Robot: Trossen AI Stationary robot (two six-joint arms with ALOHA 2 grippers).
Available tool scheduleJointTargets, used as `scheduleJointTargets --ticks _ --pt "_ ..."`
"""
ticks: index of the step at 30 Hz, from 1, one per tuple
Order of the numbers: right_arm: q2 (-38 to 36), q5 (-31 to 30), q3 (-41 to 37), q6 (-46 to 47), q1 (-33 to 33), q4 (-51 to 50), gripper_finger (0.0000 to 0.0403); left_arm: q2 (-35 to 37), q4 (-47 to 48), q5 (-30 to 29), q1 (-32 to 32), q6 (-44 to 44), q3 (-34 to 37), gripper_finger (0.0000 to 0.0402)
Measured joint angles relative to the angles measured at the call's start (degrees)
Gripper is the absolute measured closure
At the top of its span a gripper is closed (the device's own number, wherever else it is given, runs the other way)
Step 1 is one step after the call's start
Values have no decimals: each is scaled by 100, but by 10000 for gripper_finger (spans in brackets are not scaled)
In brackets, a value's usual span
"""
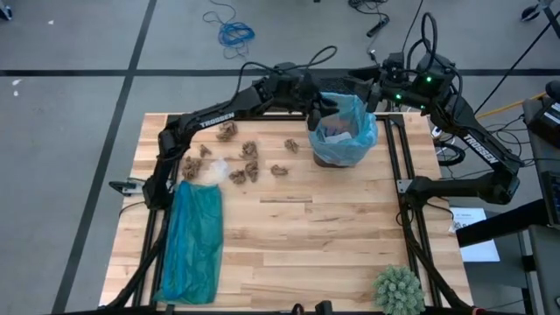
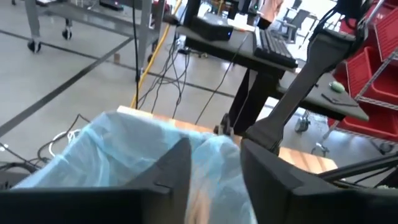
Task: Place trash/remove bag and relplace
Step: Put the brown napkin into the trash bin, then put the brown tissue into the trash bin
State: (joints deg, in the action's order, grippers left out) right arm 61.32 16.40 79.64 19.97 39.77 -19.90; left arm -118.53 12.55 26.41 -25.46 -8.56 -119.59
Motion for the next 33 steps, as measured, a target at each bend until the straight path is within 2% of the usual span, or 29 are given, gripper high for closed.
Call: scheduleJointTargets --ticks 3,5,7,11,13,17,21,26,31,33 --pt "0 -2 0 -77 2 0 174 1 101 -36 -24 108 -48 223" --pt "0 0 0 -117 1 0 174 52 585 -148 -56 335 -119 213" --pt "0 0 0 -118 1 -2 174 207 1462 -647 -94 686 -266 212" --pt "-2 2 0 -118 0 -4 174 683 3302 -2151 -225 1568 -485 225" --pt "0 2 0 -118 1 -4 174 843 3820 -2512 -369 1644 -487 233" --pt "-2 2 0 -119 2 7 174 890 4583 -1980 -785 1133 -388 249" --pt "-2 2 0 -90 0 31 174 884 4646 -1588 -1068 1036 382 269" --pt "-4 20 0 -77 2 31 174 877 3806 -903 -1162 1438 1594 324" --pt "-4 24 0 -14 2 31 174 873 2728 -821 -1120 1939 2434 390" --pt "-4 24 0 32 0 31 174 864 2488 -821 -1116 1941 2572 397"
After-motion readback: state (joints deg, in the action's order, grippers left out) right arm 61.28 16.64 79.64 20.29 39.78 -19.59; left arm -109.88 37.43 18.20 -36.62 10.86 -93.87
